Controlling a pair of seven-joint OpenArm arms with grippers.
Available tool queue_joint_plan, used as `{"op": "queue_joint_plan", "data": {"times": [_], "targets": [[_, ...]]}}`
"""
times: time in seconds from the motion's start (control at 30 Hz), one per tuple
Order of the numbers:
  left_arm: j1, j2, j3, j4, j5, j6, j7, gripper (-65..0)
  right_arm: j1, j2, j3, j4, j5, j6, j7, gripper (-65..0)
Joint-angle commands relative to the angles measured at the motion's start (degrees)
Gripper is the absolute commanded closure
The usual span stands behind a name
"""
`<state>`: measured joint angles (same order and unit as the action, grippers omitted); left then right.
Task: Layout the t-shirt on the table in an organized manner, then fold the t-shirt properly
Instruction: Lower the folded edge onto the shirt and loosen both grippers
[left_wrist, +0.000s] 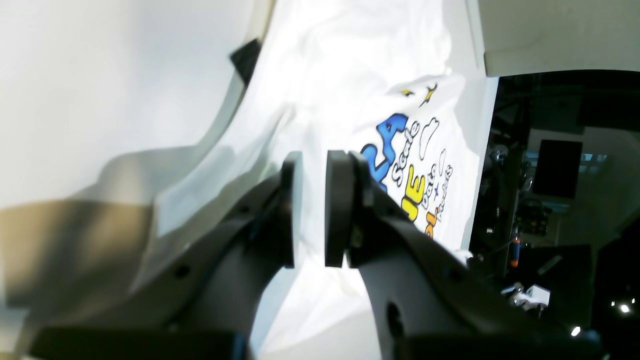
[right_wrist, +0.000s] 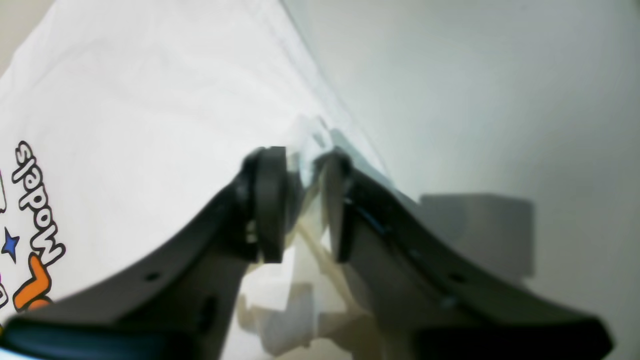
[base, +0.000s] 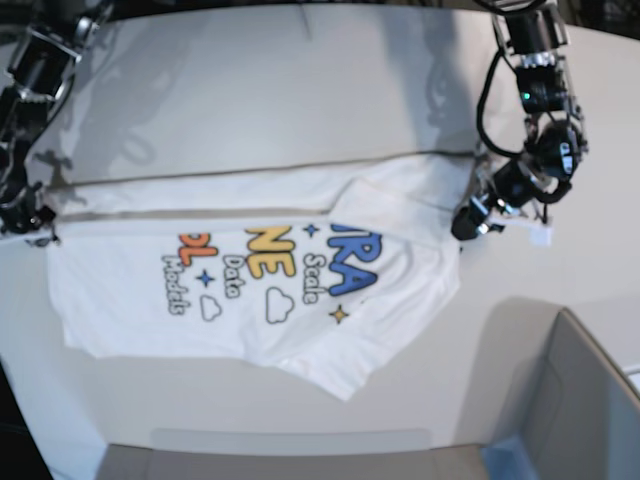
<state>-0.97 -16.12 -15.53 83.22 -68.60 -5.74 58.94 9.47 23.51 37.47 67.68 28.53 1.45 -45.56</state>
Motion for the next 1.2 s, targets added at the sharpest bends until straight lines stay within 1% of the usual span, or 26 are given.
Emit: {"op": "queue_joint_plan", "data": {"times": [0.0, 0.03, 0.1, 0.17, 0.27, 0.37, 0.47, 0.5, 0.57, 0.67, 0.7, 0.77, 0.83, 0.93, 1.0, 1.07, 1.17], "targets": [[-1.0, -0.6, -0.3, 1.0, -1.3, -0.4, -0.3, -9.7, 1.0, 2.2, 0.3, 1.4, 0.8, 0.5, 1.5, -22.1], [-1.0, -0.6, -0.3, 1.2, -1.4, -0.4, -0.3, -9.7, 1.0, 2.6, 0.3, 1.4, 0.9, 0.6, 1.5, -24.0], [-1.0, -0.6, -0.3, 3.1, -1.4, -0.4, -0.3, -9.7, 1.1, 2.6, 0.5, 2.8, 1.0, 0.6, 1.5, -25.4], [-0.8, -0.6, -0.4, 6.5, -1.4, -0.4, -0.3, -9.6, 0.7, 2.4, 0.6, 6.8, 1.0, 0.6, 1.5, -25.5], [-0.6, -0.6, -1.0, 13.4, -1.5, -0.4, -0.6, -9.6, -2.6, 2.1, 0.7, 14.6, 1.0, 0.6, 1.1, -25.5], [1.9, -0.4, -2.8, 18.5, -1.4, -0.4, -0.6, -9.6, -6.1, 0.1, 1.3, 22.6, 1.0, 0.3, 1.1, -25.5], [3.8, -0.4, -3.9, 20.1, -1.3, -0.4, -0.6, -9.6, -9.0, -2.5, 5.5, 26.3, 1.0, 0.3, 1.0, -25.5], [4.5, -0.4, -4.3, 20.4, -1.3, -0.4, -0.5, -9.6, -9.4, -3.2, 6.6, 26.3, 1.0, 0.3, 0.6, -25.5], [6.3, -0.4, -4.3, 21.1, -1.3, -0.4, -0.4, -9.6, -9.8, -3.9, 9.7, 25.6, 1.9, 0.5, -3.5, -25.5], [8.0, -0.4, -4.3, 22.3, -1.3, -0.4, -0.4, -9.6, -10.2, -3.9, 14.6, 22.7, 6.3, 0.7, -9.0, -25.5], [8.7, -0.4, -4.3, 22.8, -1.3, -0.4, -0.4, -9.6, -11.1, -3.8, 15.8, 21.2, 8.0, 0.7, -9.5, -25.5], [9.5, -0.4, -4.3, 23.2, -1.3, -0.4, -0.6, -9.6, -12.5, -3.4, 16.3, 18.5, 10.5, 0.7, -9.6, -25.5], [9.7, -0.4, -4.3, 23.2, -1.3, -0.4, -0.6, -9.6, -13.3, -2.4, 16.1, 16.1, 12.2, 0.7, -9.6, -25.5], [10.2, -0.4, -4.2, 23.2, -1.4, -0.5, -0.5, -9.6, -13.4, -2.0, 16.1, 12.0, 12.7, 0.9, -9.5, -25.5], [10.6, -0.4, -4.2, 23.2, -1.4, -0.5, -0.5, -9.6, -13.2, -1.8, 16.1, 9.9, 12.7, 3.0, -8.8, -25.5], [10.6, -0.4, -4.2, 23.2, -1.4, -0.5, -0.5, -9.6, -13.2, -1.2, 15.9, 8.3, 12.5, 4.3, -7.3, -25.5], [11.7, -0.4, -4.3, 23.2, -1.4, -0.5, -0.6, -9.6, -11.8, 0.6, 12.9, 5.9, 12.5, 4.5, -7.1, -25.5]]}}
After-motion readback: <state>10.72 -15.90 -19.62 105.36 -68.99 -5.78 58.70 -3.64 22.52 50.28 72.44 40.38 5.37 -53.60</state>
